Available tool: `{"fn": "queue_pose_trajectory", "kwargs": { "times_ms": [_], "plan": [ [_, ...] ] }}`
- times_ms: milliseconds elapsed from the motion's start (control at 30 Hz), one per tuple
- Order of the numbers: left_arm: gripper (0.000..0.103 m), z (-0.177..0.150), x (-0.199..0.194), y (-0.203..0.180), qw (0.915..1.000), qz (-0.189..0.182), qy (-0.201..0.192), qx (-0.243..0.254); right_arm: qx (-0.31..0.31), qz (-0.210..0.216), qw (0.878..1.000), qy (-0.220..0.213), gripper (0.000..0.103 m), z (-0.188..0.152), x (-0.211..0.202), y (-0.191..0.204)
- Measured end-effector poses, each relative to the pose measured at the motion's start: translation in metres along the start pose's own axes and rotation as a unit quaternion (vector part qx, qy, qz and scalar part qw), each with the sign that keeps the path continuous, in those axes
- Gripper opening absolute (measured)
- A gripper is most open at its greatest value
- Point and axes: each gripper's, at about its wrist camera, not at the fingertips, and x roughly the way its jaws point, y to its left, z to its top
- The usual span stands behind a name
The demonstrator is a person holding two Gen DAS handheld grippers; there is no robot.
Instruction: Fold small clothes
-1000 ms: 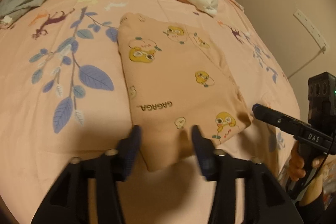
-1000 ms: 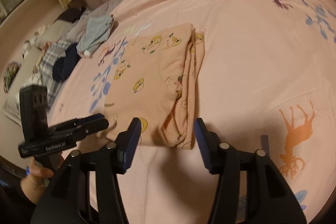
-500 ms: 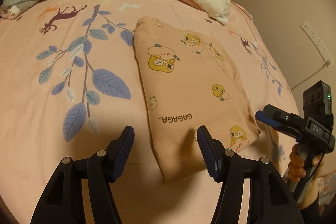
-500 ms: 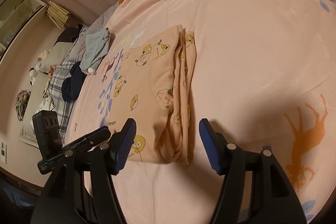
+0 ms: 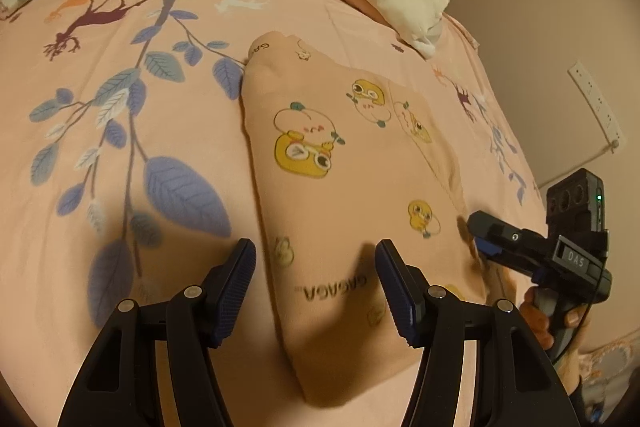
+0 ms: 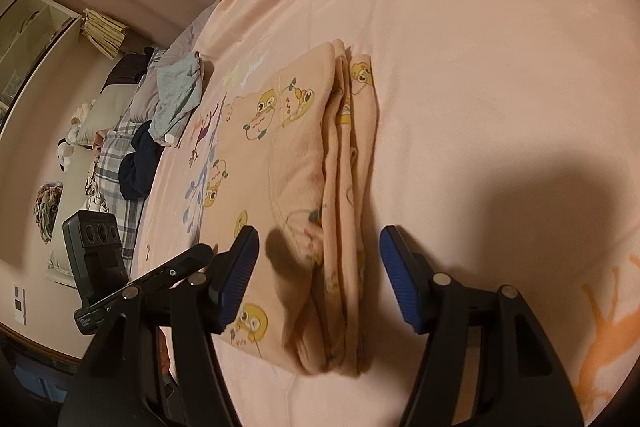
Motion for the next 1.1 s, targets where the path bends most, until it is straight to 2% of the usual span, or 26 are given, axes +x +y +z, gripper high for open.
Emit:
{"fn": "queue_pose_trajectory", "kwargs": {
  "times_ms": [167,1100],
  "plan": [
    [0.060,0.008,0.007,-0.002,0.9999,-0.012,0.003,-0.004,-0.001,0.005,1.000,0.002,0.064,0.009,0.007,0.000],
    [0.061,0.027,0.024,-0.007,0.9996,-0.027,0.008,0.008,-0.026,0.019,0.999,0.008,0.063,0.034,0.041,0.014]
  ]
}}
